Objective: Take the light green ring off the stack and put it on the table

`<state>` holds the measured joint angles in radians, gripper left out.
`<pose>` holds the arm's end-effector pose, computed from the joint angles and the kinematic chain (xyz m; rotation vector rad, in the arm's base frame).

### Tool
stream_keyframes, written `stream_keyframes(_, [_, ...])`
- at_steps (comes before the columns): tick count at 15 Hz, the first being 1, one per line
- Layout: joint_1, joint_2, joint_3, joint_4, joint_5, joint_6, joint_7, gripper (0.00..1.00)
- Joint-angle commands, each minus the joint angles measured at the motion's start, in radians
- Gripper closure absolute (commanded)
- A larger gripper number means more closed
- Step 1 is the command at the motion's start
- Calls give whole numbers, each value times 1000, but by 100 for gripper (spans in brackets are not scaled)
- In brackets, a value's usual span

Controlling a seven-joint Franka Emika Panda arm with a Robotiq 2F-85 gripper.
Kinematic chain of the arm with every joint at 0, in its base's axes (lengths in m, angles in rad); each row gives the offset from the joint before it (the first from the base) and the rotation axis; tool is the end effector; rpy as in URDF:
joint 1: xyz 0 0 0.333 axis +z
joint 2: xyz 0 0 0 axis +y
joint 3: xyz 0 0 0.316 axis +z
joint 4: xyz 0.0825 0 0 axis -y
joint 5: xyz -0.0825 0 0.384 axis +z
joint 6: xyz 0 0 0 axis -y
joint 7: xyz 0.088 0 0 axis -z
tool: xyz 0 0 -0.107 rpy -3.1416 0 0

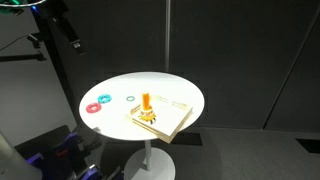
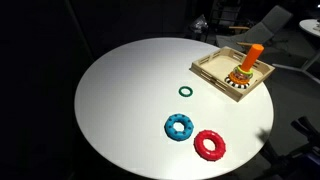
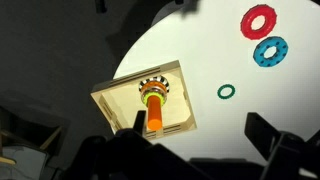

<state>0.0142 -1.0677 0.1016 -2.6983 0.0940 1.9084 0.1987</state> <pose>0.2635 0.0417 0.5366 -3.0651 0.2178 -0.4221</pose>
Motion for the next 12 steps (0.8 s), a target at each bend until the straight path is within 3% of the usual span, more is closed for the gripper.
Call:
stream_keyframes(1, [-4, 1, 2, 3, 3, -3, -3, 0])
stream_keyframes(7, [-4, 1, 2, 3, 3, -3, -3, 0])
stream_keyframes(12, [-15, 70, 10, 28, 3, 34, 10, 0])
